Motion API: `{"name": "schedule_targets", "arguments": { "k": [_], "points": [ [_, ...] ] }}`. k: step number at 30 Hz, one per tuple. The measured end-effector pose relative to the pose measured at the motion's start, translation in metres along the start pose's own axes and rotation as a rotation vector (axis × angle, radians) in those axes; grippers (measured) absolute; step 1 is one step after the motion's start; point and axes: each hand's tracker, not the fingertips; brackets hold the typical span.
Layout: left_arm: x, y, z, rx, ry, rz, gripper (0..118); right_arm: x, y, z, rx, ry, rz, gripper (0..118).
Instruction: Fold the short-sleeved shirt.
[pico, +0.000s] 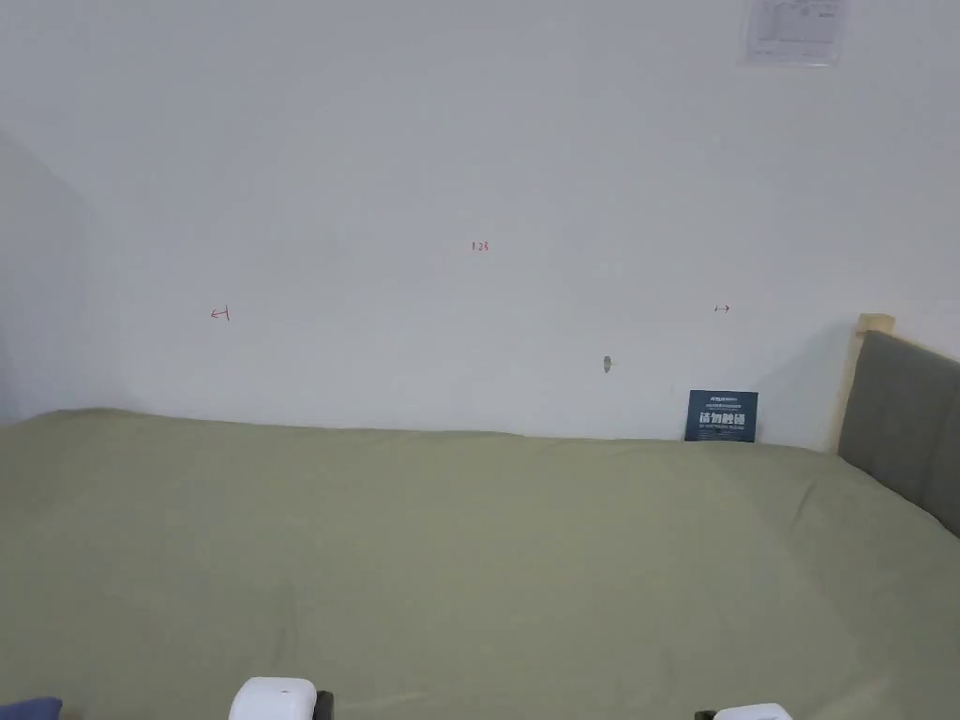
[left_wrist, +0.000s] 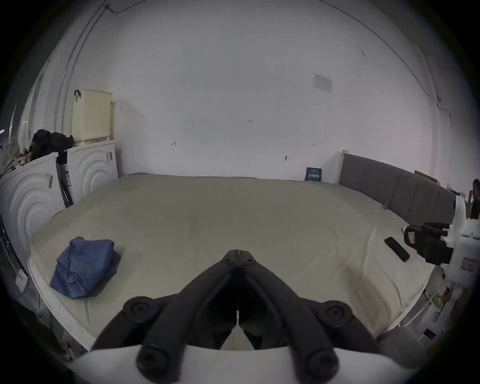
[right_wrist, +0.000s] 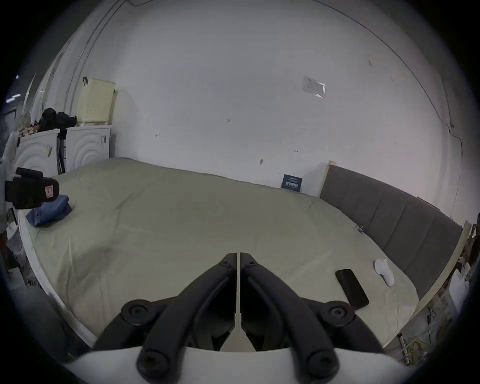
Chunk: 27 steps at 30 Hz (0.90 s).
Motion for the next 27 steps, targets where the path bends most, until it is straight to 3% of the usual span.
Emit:
{"name": "schedule_targets", "arguments": {
  "k": [5,12,16,21,22,24,25,26,27],
  "points": [
    [-0.001,0.023,0.002,0.063,0.004,-0.047,0,0.007,0.024,0.004,0.073,-0.017,-0.024,2],
    [-0.004,0.057,0.007,0.125,0.002,-0.004,1,0.007,0.048,0.007,0.161,-0.030,0.007,2],
    [-0.002,0.067,0.012,0.165,0.018,-0.010,1,0.007,0.055,0.010,0.191,-0.033,-0.015,2],
    [-0.002,0.077,0.019,0.222,0.018,-0.020,7,0.007,0.070,0.018,0.220,-0.030,-0.018,2],
    [-0.002,0.077,0.019,0.227,0.019,-0.024,16,0.007,0.073,0.019,0.223,-0.032,-0.023,2],
    [-0.004,0.081,0.018,0.227,0.003,-0.027,68,0.005,0.079,0.029,0.234,-0.039,-0.033,7],
    [-0.004,0.084,0.015,0.212,-0.010,-0.026,93,0.005,0.081,0.030,0.236,-0.039,-0.040,18],
    [-0.002,0.085,0.018,0.203,-0.011,-0.026,107,0.006,0.082,0.031,0.239,-0.036,-0.051,54],
    [-0.001,0.084,0.019,0.212,-0.008,-0.029,107,0.009,0.078,0.019,0.231,-0.032,-0.061,91]
  ]
}}
